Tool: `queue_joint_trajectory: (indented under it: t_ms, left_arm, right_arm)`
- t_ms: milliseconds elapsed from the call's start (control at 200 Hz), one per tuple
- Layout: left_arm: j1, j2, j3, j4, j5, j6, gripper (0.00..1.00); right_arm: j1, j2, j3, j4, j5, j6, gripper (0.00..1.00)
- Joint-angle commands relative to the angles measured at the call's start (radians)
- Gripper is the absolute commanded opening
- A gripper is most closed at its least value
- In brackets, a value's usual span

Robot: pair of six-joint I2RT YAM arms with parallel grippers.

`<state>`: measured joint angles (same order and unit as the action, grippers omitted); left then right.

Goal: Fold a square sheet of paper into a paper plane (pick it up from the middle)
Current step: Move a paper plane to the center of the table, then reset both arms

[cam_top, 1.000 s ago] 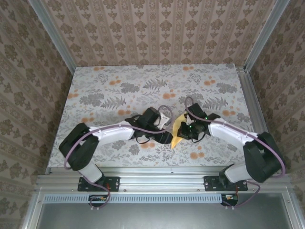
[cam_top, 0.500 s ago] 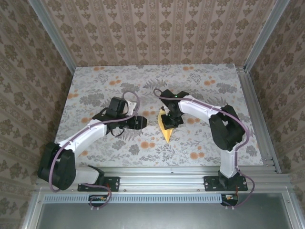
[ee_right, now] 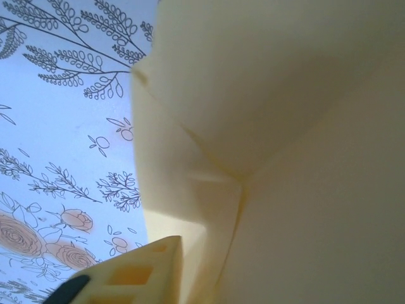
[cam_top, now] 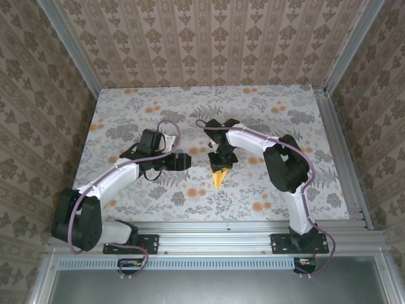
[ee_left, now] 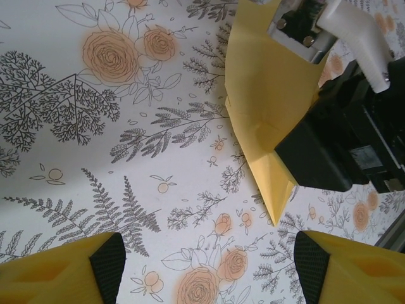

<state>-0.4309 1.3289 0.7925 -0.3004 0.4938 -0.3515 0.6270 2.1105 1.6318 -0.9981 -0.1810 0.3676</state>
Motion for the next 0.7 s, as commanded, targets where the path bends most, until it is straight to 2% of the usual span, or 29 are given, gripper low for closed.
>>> queue_joint_trajectory:
  t_ms: [0, 160, 455, 620, 695]
  left_arm:
    - [0.004, 0.009, 0.042, -0.034, -0.003, 0.009, 0.75]
    - [0.004, 0.009, 0.085, -0.066, -0.047, 0.027, 0.76]
    - [0.024, -0.015, 0.115, -0.071, -0.202, 0.086, 0.81]
    - [0.093, -0.042, 0.077, 0.015, -0.379, 0.141, 0.87]
    - [0.114, -0.060, 0.049, 0.069, -0.480, 0.174, 0.92]
  right_arm:
    - [0.005, -0.009, 0.042, -0.061, 0.044, -0.012, 0.35]
    - [-0.003, -0.063, 0.046, -0.087, 0.044, -0.029, 0.43]
    - [-0.054, -0.248, -0.041, -0.042, 0.004, -0.061, 0.47]
    - [-0.159, -0.402, -0.218, 0.190, -0.103, -0.083, 0.51]
    - [-0.205, -0.472, -0.300, 0.295, -0.077, -0.115, 0.58]
